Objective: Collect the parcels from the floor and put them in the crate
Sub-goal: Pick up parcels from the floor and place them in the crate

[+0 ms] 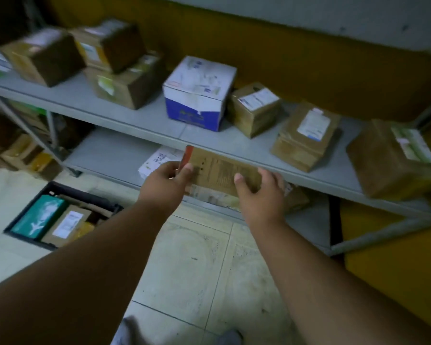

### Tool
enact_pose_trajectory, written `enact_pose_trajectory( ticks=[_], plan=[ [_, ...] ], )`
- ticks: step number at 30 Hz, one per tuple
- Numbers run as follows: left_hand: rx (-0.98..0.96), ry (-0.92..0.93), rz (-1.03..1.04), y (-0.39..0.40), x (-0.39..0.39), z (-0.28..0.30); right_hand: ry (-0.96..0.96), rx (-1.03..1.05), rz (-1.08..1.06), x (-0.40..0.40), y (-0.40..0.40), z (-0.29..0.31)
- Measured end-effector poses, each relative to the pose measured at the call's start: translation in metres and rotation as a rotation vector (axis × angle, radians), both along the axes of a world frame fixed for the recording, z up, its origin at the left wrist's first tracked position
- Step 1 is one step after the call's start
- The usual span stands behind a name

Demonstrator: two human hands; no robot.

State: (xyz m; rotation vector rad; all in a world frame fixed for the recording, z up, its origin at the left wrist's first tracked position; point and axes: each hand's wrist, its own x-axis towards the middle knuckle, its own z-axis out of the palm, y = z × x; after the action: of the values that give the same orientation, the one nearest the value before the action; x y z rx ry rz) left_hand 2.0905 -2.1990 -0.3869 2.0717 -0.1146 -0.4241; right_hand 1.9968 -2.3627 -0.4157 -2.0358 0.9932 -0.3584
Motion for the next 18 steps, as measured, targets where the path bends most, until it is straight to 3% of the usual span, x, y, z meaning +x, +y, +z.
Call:
enact_pose_trajectory(
  ticks=[6, 13, 18],
  plan=[
    [-0.134, 0.008, 0.029, 0.104, 0.04, 0.046, 0.145, 0.028, 0.412, 0.051, 0.102, 0.03],
    [-0.073, -0.113, 0.156, 0.239, 0.108, 0.079, 0.007, 0.219, 0.444, 0.133, 0.236, 0.053],
    [-0.01, -0.148, 0.187, 0.31, 0.151, 0.074, -0.005, 0.196, 0.417, 0.176, 0.298, 0.052]
  ],
)
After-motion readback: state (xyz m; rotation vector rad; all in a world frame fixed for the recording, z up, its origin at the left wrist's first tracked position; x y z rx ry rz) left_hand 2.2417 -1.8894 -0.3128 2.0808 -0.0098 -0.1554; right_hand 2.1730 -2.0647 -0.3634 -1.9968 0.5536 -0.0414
